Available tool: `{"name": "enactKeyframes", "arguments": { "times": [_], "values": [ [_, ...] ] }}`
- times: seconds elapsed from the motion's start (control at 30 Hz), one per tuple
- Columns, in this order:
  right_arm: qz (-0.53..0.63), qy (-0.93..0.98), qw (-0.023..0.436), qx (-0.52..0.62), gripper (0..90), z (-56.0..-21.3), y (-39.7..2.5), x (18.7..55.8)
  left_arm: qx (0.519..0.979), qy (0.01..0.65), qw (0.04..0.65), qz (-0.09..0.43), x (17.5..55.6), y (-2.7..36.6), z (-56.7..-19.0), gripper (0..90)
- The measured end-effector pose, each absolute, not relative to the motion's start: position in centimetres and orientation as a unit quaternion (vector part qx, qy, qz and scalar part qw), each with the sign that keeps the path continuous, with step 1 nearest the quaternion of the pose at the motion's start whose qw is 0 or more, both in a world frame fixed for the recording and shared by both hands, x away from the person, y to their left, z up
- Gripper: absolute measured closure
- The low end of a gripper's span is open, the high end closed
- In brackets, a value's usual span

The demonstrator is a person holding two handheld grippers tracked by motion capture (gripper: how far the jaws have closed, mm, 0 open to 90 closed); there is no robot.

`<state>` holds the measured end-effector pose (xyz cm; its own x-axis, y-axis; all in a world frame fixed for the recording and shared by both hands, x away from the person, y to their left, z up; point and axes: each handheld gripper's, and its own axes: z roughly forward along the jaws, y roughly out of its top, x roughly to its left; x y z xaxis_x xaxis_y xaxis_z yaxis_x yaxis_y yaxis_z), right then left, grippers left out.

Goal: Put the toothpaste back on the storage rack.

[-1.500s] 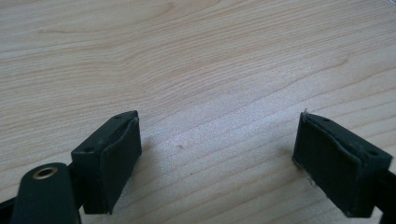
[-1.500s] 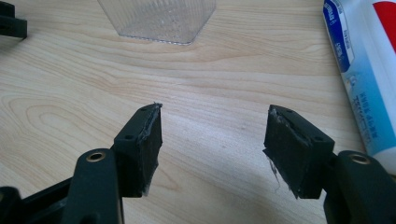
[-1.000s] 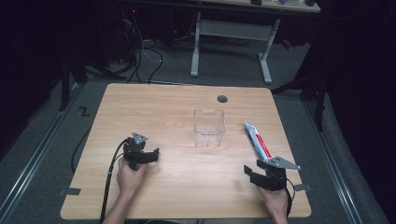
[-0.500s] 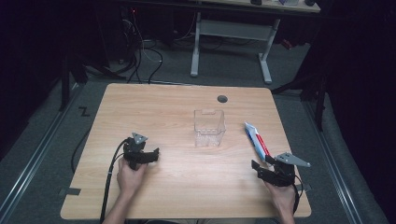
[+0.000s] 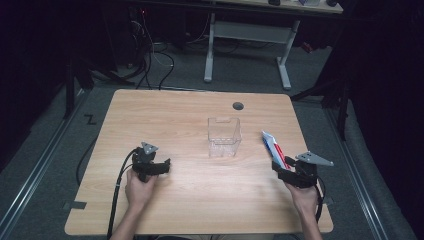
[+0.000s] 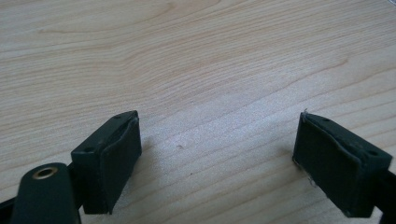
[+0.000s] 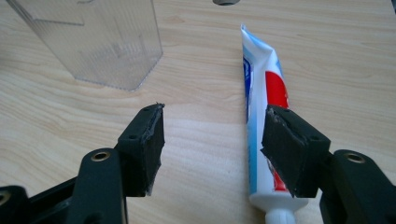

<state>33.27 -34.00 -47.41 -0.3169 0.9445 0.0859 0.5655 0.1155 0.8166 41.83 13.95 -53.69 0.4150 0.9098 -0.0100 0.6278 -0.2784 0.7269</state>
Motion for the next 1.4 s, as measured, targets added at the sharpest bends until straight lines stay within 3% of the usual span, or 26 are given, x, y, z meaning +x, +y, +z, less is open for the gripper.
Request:
{"name": "enactKeyframes", "arguments": {
  "times": [0.97,1.4],
  "values": [
    [0.337,0.730,0.263,0.533,46.7,-44.5,-32.6,40.5,0.771,0.498,0.336,0.210,41.8,14.0,-53.7,15.5],
    [0.282,0.750,0.238,0.549,49.2,-45.0,-32.2,44.0,0.771,0.499,0.336,0.209,41.8,14.0,-53.7,15.5]
  ]
}}
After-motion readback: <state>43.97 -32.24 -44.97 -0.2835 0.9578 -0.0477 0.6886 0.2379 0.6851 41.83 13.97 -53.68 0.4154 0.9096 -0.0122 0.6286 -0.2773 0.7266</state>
